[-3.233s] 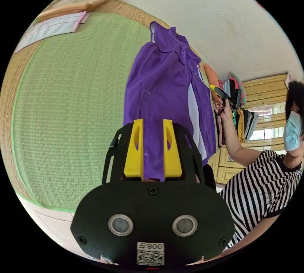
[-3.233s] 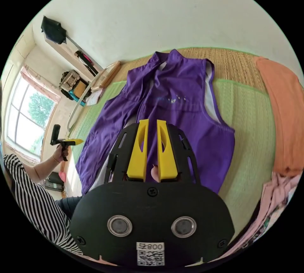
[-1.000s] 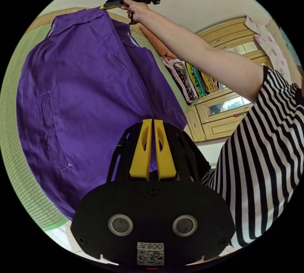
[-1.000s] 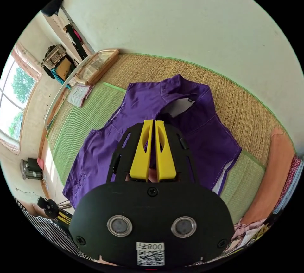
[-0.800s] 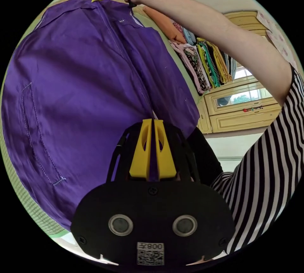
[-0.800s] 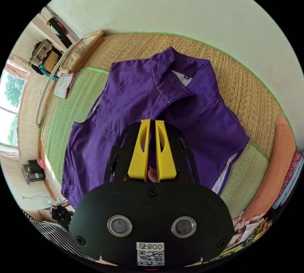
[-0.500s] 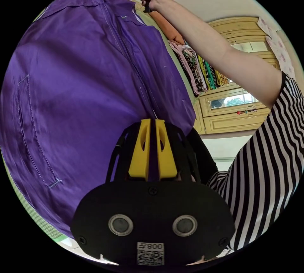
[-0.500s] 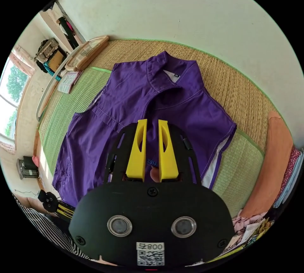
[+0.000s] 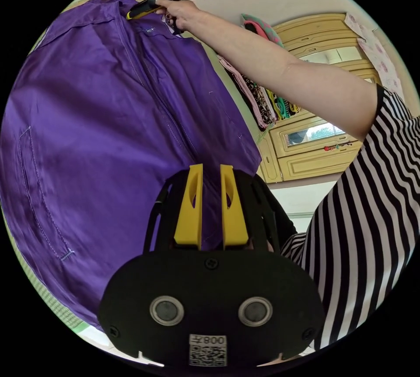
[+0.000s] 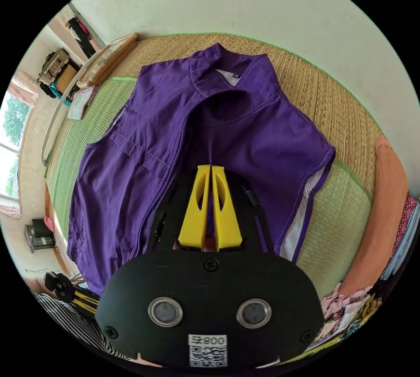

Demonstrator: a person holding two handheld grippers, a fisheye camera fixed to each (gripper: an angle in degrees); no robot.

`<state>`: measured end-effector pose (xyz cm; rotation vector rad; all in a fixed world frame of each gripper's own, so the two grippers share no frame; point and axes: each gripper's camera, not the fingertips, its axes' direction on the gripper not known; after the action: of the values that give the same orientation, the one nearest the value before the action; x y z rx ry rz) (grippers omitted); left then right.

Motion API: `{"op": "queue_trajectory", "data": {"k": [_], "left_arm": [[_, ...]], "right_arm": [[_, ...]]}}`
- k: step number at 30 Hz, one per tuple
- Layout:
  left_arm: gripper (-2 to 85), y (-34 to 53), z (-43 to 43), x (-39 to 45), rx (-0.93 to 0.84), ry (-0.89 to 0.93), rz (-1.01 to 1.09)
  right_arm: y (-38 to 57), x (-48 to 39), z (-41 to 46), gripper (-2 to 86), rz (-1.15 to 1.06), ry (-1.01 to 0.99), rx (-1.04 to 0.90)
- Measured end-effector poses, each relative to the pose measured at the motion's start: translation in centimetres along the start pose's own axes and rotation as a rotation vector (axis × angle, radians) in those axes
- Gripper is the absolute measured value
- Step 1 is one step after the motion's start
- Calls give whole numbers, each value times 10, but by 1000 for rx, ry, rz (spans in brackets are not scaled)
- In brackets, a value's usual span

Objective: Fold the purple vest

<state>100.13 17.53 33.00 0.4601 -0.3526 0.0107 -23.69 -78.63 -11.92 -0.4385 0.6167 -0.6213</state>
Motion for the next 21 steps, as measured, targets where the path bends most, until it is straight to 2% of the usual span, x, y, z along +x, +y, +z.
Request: {"op": "queue_trajectory", "data": {"k": [12, 16, 21], "left_arm": [[88, -12, 0, -3, 34, -53, -27], [93, -24, 1, -13, 60, -30, -45], [70, -35, 17, -33, 6, 18, -95]], "right_arm": [[110, 150, -47, 0, 209, -426, 254], [129, 165, -36, 0, 219, -464, 264], [143, 175, -17, 0, 219, -547, 285]]}}
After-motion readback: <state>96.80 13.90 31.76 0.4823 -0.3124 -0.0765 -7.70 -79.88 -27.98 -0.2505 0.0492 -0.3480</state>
